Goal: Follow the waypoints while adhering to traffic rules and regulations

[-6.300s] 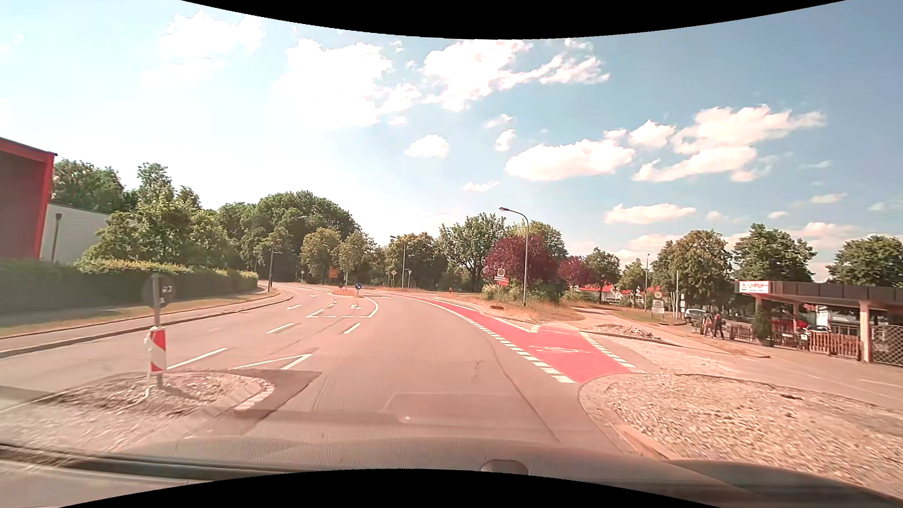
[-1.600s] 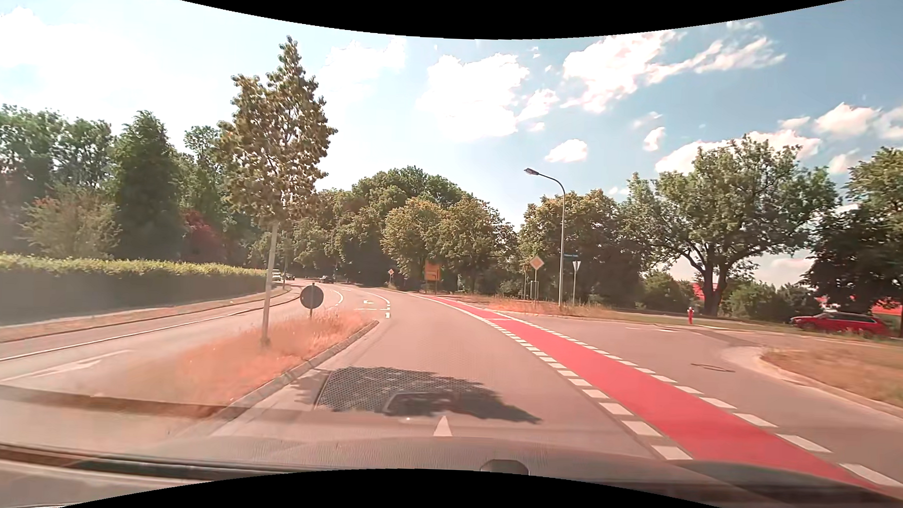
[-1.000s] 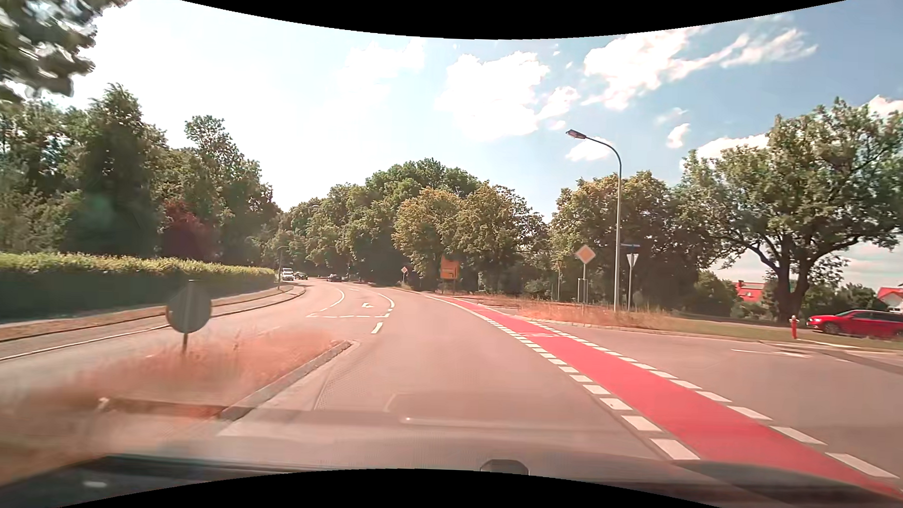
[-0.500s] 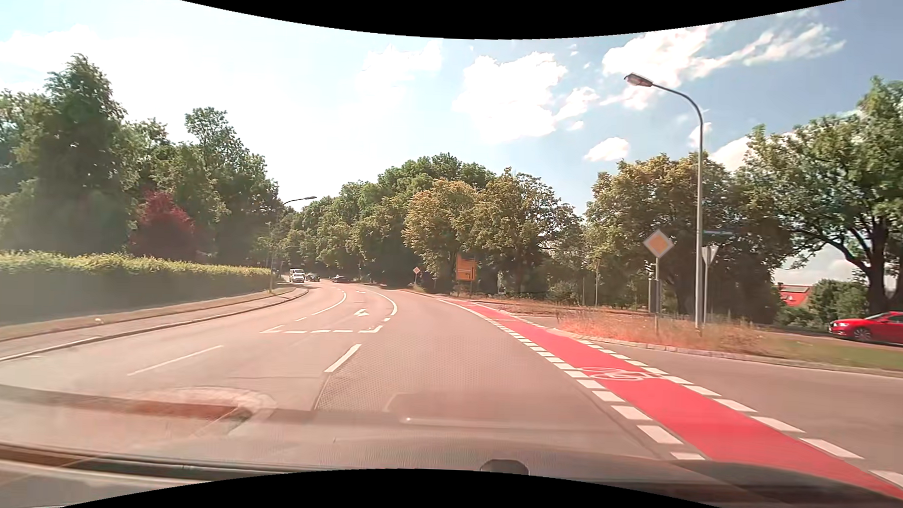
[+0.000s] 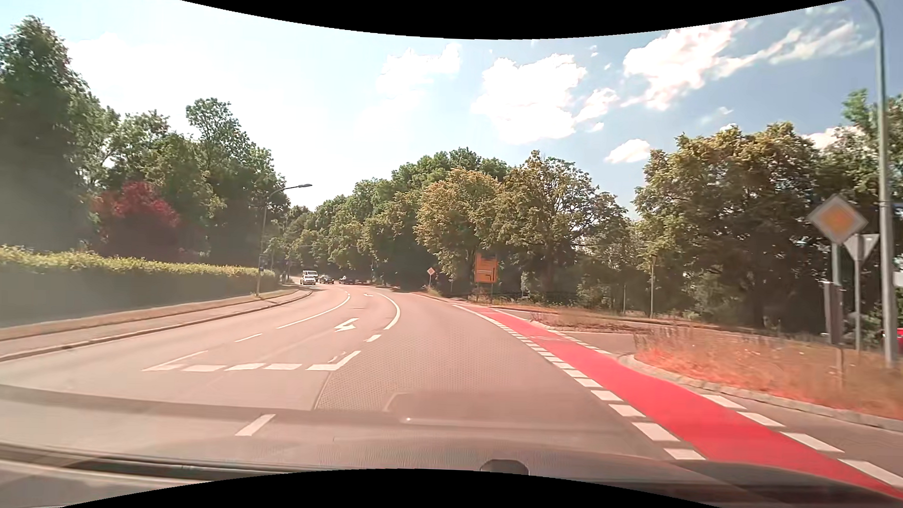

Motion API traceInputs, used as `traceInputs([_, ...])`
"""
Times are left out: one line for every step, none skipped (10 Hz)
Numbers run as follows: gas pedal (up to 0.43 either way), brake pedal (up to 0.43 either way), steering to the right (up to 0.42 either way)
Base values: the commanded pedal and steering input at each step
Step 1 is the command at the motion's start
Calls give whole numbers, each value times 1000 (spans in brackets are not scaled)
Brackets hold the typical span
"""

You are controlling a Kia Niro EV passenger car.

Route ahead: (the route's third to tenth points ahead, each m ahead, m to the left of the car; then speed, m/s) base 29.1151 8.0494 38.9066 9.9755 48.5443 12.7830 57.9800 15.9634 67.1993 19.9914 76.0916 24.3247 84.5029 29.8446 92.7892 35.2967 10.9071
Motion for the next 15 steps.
traceInputs([228, 0, -39])
traceInputs([228, 0, -39])
traceInputs([240, 0, -37])
traceInputs([248, 0, -35])
traceInputs([248, 0, -32])
traceInputs([248, 0, -30])
traceInputs([240, 0, -30])
traceInputs([228, 0, -30])
traceInputs([189, 0, -30])
traceInputs([189, 0, -30])
traceInputs([189, 0, -30])
traceInputs([189, 0, -30])
traceInputs([189, 0, -31])
traceInputs([189, 0, -31])
traceInputs([189, 0, -32])
